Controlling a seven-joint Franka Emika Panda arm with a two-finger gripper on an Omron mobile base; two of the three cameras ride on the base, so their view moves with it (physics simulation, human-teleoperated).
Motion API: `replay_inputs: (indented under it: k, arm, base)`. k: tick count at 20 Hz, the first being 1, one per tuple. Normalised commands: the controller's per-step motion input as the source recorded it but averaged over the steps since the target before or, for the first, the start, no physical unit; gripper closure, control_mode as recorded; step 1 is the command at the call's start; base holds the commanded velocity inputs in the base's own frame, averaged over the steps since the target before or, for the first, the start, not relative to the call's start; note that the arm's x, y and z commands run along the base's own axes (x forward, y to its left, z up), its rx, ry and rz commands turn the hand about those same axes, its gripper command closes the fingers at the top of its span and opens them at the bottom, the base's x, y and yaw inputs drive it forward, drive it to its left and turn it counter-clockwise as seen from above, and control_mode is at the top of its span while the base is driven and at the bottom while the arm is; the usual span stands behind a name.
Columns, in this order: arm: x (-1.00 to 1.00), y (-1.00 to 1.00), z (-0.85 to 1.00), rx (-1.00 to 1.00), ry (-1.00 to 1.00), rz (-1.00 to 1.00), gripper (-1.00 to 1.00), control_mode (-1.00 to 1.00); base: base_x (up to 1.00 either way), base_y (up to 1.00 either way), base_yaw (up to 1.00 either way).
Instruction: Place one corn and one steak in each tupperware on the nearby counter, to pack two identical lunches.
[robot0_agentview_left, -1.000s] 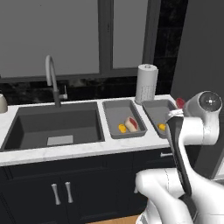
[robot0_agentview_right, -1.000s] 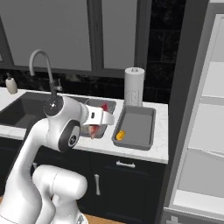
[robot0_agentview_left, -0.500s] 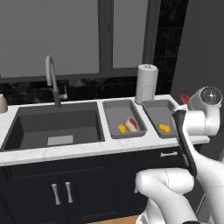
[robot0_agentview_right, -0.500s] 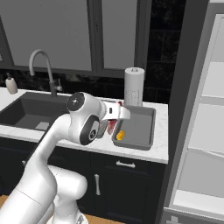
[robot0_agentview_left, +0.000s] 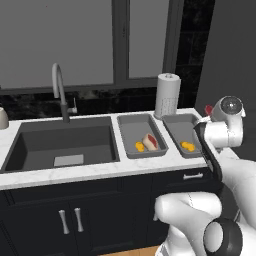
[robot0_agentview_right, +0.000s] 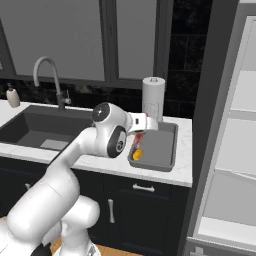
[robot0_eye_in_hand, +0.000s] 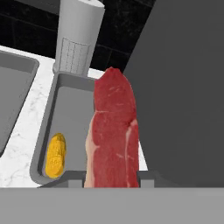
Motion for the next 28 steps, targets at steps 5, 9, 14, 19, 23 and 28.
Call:
replay_inputs:
  k: [5,9,14,19,23,28]
  arm:
    - [0.40,-0.25,-0.48,0.00,0.00,0.00,1.00,-1.00]
    - [0.39,-0.12,-0.47,0.00,0.00,0.00,1.00,-1.00]
    - [0.34,-0.04,-0.32,0.00,0.01,0.00,1.00,-1.00]
    - [0.23,0.00,-0.23,0.00,0.01,0.00,1.00,-1.00]
    - [0.15,-0.11,-0.12,0.00,0.01,0.01,1.00,-1.00]
    - [0.03,-0.24,-0.01,0.02,0.02,0.08,1.00,-1.00]
  base:
    - [0.00,0.00,0.00]
    - [0.00,0.00,0.00]
    - [0.00,0.00,0.00]
    - [0.00,0.00,0.00]
    - [0.00,0.00,0.00]
    - [0.00,0.00,0.00]
